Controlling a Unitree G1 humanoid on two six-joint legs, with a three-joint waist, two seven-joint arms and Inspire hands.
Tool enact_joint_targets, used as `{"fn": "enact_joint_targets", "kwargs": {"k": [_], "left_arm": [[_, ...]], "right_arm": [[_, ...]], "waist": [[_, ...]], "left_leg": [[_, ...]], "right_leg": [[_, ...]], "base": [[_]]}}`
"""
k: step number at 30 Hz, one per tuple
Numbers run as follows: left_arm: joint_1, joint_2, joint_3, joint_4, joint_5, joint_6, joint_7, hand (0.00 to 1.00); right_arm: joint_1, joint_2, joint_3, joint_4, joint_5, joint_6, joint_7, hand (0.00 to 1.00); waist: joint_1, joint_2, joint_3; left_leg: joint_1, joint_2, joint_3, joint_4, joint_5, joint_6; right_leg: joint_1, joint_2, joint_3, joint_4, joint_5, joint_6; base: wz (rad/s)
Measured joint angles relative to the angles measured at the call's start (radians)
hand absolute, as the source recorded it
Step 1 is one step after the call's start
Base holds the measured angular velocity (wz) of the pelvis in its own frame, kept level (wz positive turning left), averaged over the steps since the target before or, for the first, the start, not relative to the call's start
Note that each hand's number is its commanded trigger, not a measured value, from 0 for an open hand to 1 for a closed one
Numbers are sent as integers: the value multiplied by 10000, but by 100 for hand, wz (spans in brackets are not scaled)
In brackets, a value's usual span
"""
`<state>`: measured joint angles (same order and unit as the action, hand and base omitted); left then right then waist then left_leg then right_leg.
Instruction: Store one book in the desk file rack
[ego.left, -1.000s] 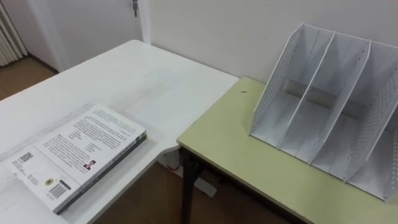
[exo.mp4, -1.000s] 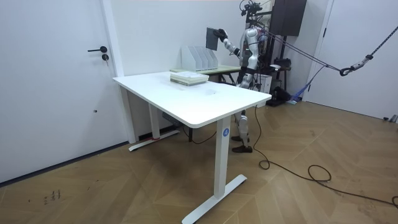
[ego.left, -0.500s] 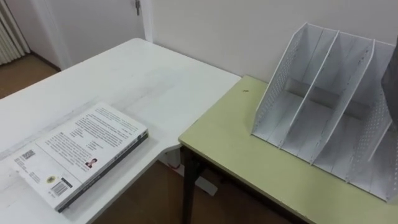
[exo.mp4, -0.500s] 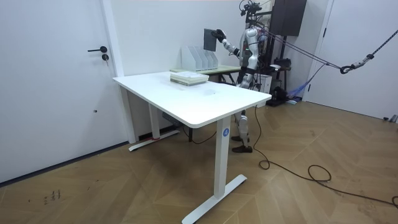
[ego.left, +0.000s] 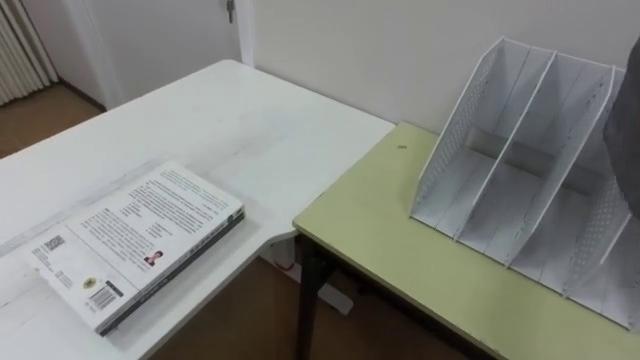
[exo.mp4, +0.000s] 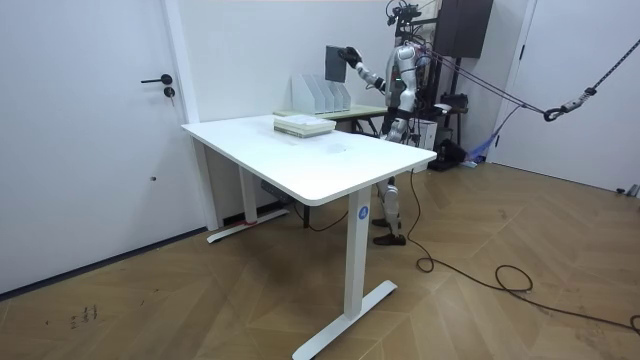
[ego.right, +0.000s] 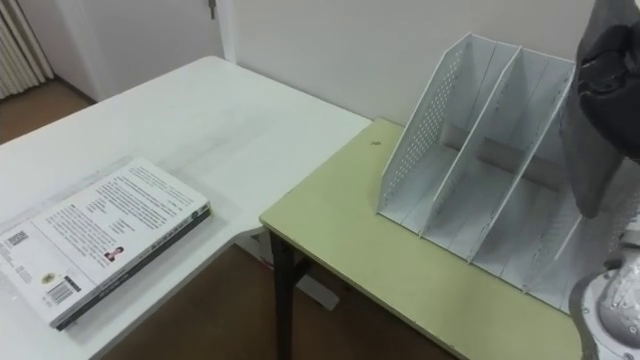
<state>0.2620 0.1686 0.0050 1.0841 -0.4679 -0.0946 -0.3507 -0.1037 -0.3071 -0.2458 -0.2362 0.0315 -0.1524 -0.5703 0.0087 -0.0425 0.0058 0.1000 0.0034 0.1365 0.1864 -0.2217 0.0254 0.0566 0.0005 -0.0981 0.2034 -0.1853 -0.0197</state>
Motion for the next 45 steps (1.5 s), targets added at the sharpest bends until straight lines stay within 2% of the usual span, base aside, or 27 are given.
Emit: {"fn": "enact_joint_targets", "kwargs": {"k": [4, 11, 18, 21, 34, 40, 42, 45], "left_arm": [[-19, -27, -8, 2, 25, 3, 222, 0], [-23, 2, -87, -31, 85, 36, 419, 0], [-136, 12, -86, -32, 473, 103, 429, 0], [-146, 10, -86, -33, 475, 150, 473, 0], [-177, 36, -85, -22, 477, 235, 544, 0], [-183, 57, -91, -35, 428, 293, 538, 0], [-225, 73, -91, -33, 425, 439, 540, 0], [-229, 99, -80, -51, 432, 534, 547, 0]], "right_arm": [[-46, 0, 113, 313, 2, 0, -158, 100], [-417, -1, -46, 1420, 6, 13, -397, 100], [-628, -2, -118, 2035, 37, 137, -576, 100], [-990, -4, -168, 2624, 84, 203, -659, 100], [-1430, -39, -166, 3039, 154, 253, -698, 100], [-1652, -145, -165, 3363, 594, 710, -702, 100], [-2049, -184, -171, 3577, 1054, 938, -732, 100], [-2538, -326, -178, 4022, 1675, 1078, -725, 100]], "waist": [[-5, 37, -19], [-50, 52, 6], [-69, 122, -40], [-72, 107, -41], [-68, 39, -28], [-66, -52, -35], [-105, -75, -29], [-169, -139, -27]], "left_leg": [[9, 3, -4, 15, 0, 0], [-20, 0, -96, 12, 0, -1], [-43, 0, -114, -34, 2, -3], [-38, 2, -122, -40, 2, -3], [-18, -5, -143, 1, 3, -3], [-16, -4, -144, 10, 3, -3], [-21, -5, -167, 10, 4, -3], [11, -2, -168, 16, 4, -3]], "right_leg": [[33, -4, -28, -11, 1, -1], [116, -26, -184, -167, 11, -1], [140, -16, -196, -162, 12, -3], [152, -18, -209, -152, 13, -4], [155, -31, -273, -167, 13, -4], [143, -30, -272, -150, 13, -4], [141, -31, -273, -142, 13, -4], [261, -28, -305, -144, 14, -6]], "base": [[0], [6], [1], [0], [1], [0], [0], [3]]}}
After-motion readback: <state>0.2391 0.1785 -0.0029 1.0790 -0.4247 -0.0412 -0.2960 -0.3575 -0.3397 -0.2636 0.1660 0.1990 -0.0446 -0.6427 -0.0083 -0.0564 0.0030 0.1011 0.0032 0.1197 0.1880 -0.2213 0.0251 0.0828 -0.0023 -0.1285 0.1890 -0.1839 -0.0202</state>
